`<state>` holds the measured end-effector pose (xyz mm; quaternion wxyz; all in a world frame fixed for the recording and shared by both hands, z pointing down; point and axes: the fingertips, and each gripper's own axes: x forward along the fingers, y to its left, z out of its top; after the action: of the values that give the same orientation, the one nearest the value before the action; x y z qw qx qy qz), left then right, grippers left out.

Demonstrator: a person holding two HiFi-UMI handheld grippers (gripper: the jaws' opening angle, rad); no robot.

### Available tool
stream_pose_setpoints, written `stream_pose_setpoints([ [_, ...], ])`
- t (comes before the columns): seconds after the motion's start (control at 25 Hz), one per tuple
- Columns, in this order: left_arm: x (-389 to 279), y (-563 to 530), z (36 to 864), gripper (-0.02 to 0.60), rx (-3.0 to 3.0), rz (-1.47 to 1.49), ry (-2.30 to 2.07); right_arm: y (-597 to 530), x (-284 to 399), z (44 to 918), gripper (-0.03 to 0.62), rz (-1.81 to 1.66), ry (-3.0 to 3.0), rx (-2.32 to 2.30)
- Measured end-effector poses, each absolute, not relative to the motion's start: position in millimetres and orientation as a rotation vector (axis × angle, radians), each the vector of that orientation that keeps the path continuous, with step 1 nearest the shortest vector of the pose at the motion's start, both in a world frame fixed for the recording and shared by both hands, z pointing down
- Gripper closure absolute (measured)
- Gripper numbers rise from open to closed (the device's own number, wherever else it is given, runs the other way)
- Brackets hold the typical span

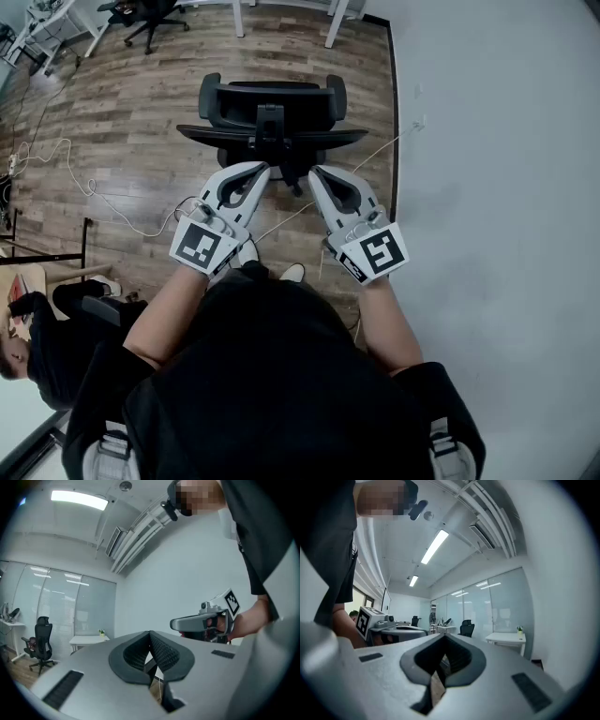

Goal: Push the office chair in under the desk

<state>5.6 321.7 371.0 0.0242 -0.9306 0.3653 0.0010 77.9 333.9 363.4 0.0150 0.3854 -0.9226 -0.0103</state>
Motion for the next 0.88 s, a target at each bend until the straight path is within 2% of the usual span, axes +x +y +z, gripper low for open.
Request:
stream_pose_setpoints([
  [0.88,-9,334,387,0.586,-2.788,-0.084,1.291,345,102,392,0.589,0.071,-2.863,1.110],
])
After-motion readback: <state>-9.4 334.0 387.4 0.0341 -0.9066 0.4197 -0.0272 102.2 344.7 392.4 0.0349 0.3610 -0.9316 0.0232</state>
